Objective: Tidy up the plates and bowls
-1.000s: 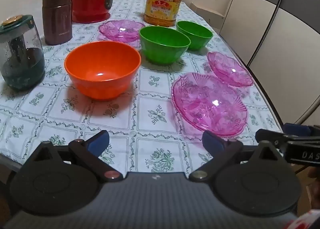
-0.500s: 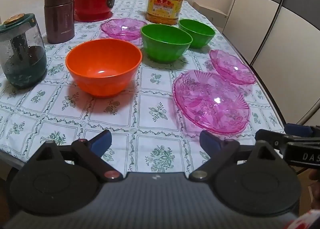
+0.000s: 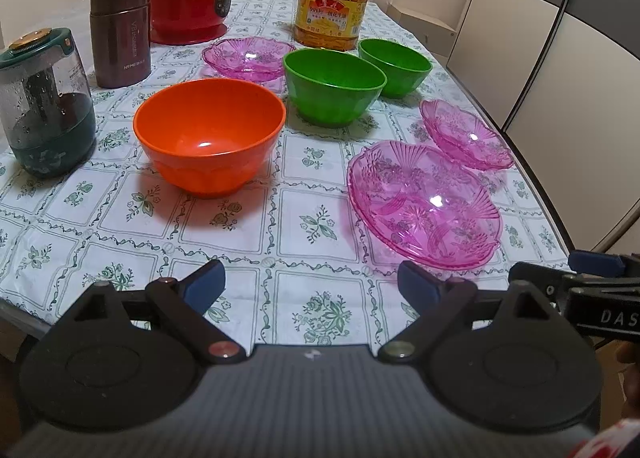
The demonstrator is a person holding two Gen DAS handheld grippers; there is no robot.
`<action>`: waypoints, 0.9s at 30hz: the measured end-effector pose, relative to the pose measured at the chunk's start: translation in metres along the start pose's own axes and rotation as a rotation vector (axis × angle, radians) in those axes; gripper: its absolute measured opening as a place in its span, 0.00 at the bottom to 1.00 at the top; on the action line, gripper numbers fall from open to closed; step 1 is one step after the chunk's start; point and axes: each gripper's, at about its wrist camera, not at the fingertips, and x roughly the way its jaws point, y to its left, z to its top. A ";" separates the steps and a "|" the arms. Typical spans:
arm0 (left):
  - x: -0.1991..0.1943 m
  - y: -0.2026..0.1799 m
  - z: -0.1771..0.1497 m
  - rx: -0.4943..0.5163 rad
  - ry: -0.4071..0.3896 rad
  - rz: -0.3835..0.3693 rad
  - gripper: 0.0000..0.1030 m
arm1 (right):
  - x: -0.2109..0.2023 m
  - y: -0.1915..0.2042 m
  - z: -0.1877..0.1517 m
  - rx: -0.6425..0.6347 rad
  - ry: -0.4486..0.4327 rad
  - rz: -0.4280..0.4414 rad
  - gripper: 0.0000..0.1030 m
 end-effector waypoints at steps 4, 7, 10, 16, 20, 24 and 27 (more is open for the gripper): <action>0.000 0.000 0.000 0.001 0.000 0.001 0.89 | 0.000 0.000 0.000 0.003 0.002 0.000 0.88; 0.000 0.000 0.000 0.000 0.000 0.000 0.89 | 0.000 -0.001 0.000 0.004 0.002 0.001 0.88; 0.000 -0.001 0.000 0.001 0.000 0.001 0.89 | 0.000 0.000 0.000 0.003 0.002 0.000 0.88; -0.001 -0.001 0.000 0.002 0.002 -0.001 0.89 | 0.000 -0.001 -0.001 0.005 0.005 0.000 0.88; -0.001 -0.001 0.000 0.005 0.002 -0.003 0.89 | 0.001 -0.001 -0.001 0.005 0.004 -0.001 0.88; -0.001 -0.002 -0.001 0.004 0.001 -0.005 0.89 | 0.001 -0.002 -0.001 0.006 0.004 -0.001 0.88; -0.001 -0.003 -0.001 0.004 0.001 -0.004 0.89 | 0.001 -0.002 -0.001 0.009 0.003 -0.001 0.88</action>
